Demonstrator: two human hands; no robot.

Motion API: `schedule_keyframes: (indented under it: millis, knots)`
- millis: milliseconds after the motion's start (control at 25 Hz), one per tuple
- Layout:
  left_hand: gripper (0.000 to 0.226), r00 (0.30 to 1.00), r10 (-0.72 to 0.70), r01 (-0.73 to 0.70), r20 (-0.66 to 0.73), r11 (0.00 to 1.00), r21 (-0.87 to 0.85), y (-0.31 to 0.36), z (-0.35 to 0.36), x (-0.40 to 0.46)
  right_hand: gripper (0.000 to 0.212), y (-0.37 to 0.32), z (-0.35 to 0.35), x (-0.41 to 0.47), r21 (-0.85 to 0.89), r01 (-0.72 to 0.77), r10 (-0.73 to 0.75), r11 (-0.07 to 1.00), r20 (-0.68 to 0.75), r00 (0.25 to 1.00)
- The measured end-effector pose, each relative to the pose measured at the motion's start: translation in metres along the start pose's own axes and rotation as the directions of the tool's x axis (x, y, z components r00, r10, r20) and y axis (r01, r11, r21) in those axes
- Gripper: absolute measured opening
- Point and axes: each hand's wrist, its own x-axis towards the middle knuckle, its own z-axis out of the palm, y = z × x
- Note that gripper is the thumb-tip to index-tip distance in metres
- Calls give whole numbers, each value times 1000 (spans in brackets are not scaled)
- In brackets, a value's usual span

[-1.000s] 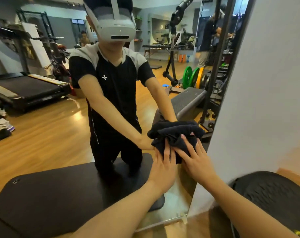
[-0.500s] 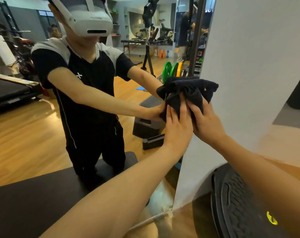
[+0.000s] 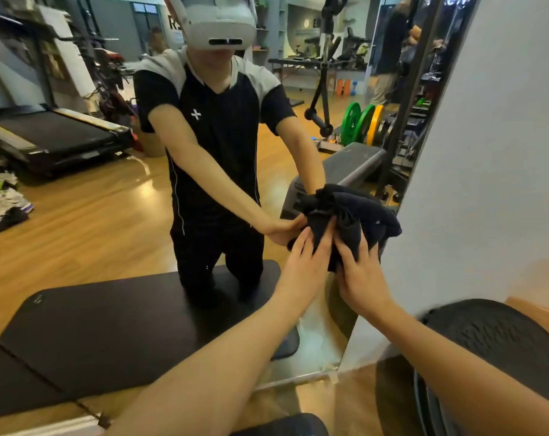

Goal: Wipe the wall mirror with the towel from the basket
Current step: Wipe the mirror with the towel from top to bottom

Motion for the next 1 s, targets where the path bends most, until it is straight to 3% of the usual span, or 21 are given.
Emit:
schedule_keyframes:
  millis: [120, 280, 560, 720, 840, 1000]
  knots:
    - [75, 999, -11, 7, 39, 996, 83, -42, -15, -39, 81, -45, 24, -2, 4, 76, -76, 997, -1, 997]
    - [75, 992, 0, -31, 127, 970, 242, -111, -44, -97, 103, -119, 60, -4, 16, 66, -68, 998, 108, 992]
    - [72, 960, -105, 12, 261, 943, 334, -209, -83, -179, 124, -240, 118, 4, -8, 191, -189, 982, 121, 975]
    - [79, 926, -209, 89, 316, 931, 355, -264, -103, -238, 125, -319, 146, 8, 7, 328, -325, 945, 148, 934]
    - [75, 915, -301, 197, 270, 915, 352, -304, -124, -280, 123, -387, 166, 13, 49, 359, -361, 932, 183, 914]
    - [70, 864, -434, 323, 254, 866, 382, -345, -165, -294, 103, -457, 166, 44, 100, 453, -463, 886, 246, 852]
